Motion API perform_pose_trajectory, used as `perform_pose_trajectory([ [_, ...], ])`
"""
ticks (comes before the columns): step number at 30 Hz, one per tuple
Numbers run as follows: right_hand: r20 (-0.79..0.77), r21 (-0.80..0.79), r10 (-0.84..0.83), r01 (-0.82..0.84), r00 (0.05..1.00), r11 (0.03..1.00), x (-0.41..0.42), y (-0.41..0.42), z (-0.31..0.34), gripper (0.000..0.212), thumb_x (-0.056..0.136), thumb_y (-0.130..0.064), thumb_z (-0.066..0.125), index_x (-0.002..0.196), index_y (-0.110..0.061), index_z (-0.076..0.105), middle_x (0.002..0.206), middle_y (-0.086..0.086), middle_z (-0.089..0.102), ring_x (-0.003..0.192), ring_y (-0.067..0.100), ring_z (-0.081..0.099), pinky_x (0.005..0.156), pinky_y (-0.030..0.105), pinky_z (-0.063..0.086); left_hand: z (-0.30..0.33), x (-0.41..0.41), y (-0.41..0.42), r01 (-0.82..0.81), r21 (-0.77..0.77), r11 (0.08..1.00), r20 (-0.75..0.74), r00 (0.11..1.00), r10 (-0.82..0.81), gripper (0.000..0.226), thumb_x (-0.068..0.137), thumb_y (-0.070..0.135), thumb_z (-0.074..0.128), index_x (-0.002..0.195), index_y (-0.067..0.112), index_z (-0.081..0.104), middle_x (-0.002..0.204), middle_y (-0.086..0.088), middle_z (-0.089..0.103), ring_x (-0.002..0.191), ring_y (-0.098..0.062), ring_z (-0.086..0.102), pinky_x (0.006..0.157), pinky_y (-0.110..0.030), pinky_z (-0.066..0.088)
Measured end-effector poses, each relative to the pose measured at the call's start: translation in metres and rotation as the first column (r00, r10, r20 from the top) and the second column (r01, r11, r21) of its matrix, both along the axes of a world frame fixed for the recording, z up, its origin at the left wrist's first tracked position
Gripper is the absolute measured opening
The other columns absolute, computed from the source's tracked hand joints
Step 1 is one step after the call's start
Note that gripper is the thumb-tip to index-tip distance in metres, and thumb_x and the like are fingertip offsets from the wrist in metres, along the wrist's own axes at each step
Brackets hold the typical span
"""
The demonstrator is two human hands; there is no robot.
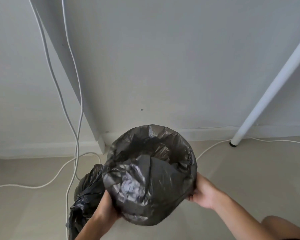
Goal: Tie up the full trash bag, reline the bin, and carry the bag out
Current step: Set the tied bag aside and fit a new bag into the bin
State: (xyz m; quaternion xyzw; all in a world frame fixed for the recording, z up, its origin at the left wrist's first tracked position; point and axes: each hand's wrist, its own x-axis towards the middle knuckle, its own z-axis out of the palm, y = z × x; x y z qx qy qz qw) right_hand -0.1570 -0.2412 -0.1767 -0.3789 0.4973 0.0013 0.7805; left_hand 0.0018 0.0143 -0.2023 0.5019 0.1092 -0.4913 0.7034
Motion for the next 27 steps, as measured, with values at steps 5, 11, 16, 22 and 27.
perform_pose_trajectory([
  [5,-0.07,-0.043,-0.097,0.094,0.993,0.995,0.001,-0.002,-0.012,0.034,0.102,-0.038,0.048,0.095,-0.008,0.065,0.073,0.012,0.072,0.064,0.024,0.064,0.051,0.029,0.058,-0.022,0.001,0.003,-0.09,0.297,0.951,-0.016,0.995,0.099,0.065,0.081,0.077,0.036,0.116,0.03,0.065,0.111,-0.005,0.069,0.101,-0.03,0.063,0.073,-0.048,0.057],
  [11,-0.058,-0.395,-0.219,0.179,0.974,0.901,0.014,-0.016,0.017,0.038,0.096,-0.047,0.049,0.103,-0.014,0.068,0.095,0.009,0.072,0.089,0.029,0.066,0.07,0.036,0.057,0.002,0.033,0.005,-0.053,0.227,0.973,0.036,0.998,0.046,0.086,0.078,0.078,0.034,0.127,0.013,0.06,0.121,-0.012,0.067,0.115,-0.033,0.058,0.1,-0.047,0.044],
  [16,0.118,-0.957,-0.136,0.15,0.984,0.248,0.021,-0.006,0.065,0.023,0.091,-0.04,0.062,0.104,-0.021,0.065,0.103,-0.007,0.067,0.105,0.016,0.062,0.089,0.029,0.045,0.076,0.04,-0.007,-0.229,0.403,0.886,0.507,0.862,-0.007,0.07,0.088,0.063,0.037,0.132,0.011,0.053,0.128,-0.011,0.063,0.117,-0.03,0.058,0.107,-0.048,0.04],
  [22,-0.421,-0.904,0.581,-0.372,0.696,-0.209,0.044,0.023,0.098,0.028,0.075,-0.053,0.067,0.094,-0.032,0.071,0.094,-0.017,0.067,0.091,0.002,0.06,0.082,0.021,0.05,0.15,0.007,-0.044,-0.15,0.433,0.889,0.895,-0.043,-0.443,0.01,0.08,0.035,0.061,0.084,0.03,0.068,0.075,0.015,0.07,0.069,0.002,0.065,0.06,-0.01,0.05],
  [27,-0.783,-0.451,0.605,-0.802,0.145,-0.391,0.083,0.032,0.073,0.065,0.065,-0.046,0.082,0.125,-0.031,0.062,0.121,0.0,0.068,0.111,0.026,0.064,0.094,0.041,0.054,0.113,0.006,-0.099,0.018,0.993,0.115,0.113,-0.394,-0.912,0.04,0.079,0.032,0.066,0.115,0.016,0.064,0.112,-0.007,0.07,0.103,-0.026,0.066,0.089,-0.037,0.055],
])
